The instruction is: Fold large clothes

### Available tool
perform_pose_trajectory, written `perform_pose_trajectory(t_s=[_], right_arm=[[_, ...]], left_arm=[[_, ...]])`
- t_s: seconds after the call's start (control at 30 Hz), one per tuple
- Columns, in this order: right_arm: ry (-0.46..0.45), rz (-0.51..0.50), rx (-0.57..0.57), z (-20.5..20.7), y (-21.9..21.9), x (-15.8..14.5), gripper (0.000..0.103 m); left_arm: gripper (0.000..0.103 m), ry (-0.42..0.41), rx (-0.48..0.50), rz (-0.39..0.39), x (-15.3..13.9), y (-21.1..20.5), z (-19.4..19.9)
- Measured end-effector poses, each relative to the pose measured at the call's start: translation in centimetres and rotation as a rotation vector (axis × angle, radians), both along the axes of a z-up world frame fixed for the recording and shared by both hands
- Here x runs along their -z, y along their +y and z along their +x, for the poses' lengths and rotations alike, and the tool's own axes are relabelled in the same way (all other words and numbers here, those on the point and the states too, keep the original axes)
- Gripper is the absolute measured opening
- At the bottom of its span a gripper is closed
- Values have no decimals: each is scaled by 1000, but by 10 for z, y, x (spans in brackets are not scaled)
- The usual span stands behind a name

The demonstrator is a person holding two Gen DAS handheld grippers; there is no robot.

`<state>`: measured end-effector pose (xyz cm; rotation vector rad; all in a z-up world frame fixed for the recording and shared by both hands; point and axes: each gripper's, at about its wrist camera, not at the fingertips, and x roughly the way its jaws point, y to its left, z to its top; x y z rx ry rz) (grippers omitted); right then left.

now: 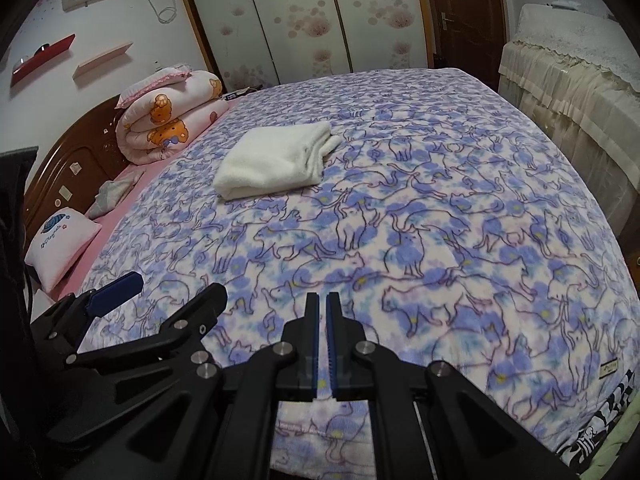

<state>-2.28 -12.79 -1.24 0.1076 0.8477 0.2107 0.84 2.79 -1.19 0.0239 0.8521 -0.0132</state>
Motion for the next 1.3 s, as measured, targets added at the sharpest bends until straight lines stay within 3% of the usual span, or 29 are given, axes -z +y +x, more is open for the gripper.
perform_pose_trajectory(t_s=[0.23,0.33,0.5,0.57,1.3], right_arm=[[-1,-18,0,-12,-1,1,4],[-10,-21,13,-13,-5,2,9],[-18,-10,44,-13,-15,4,38],[-19,-10,44,-12,-18,5,41],[-14,-12,43,-10,-18,9,42]], left_arm=[[86,6,-3,-2,3,-3,-11],[86,5,-6,-3,3,-4,-11],[86,10,-27,-15,3,-2,-10],[86,13,-27,-17,3,-1,-8],[86,24,-31,-21,13,1,-3]])
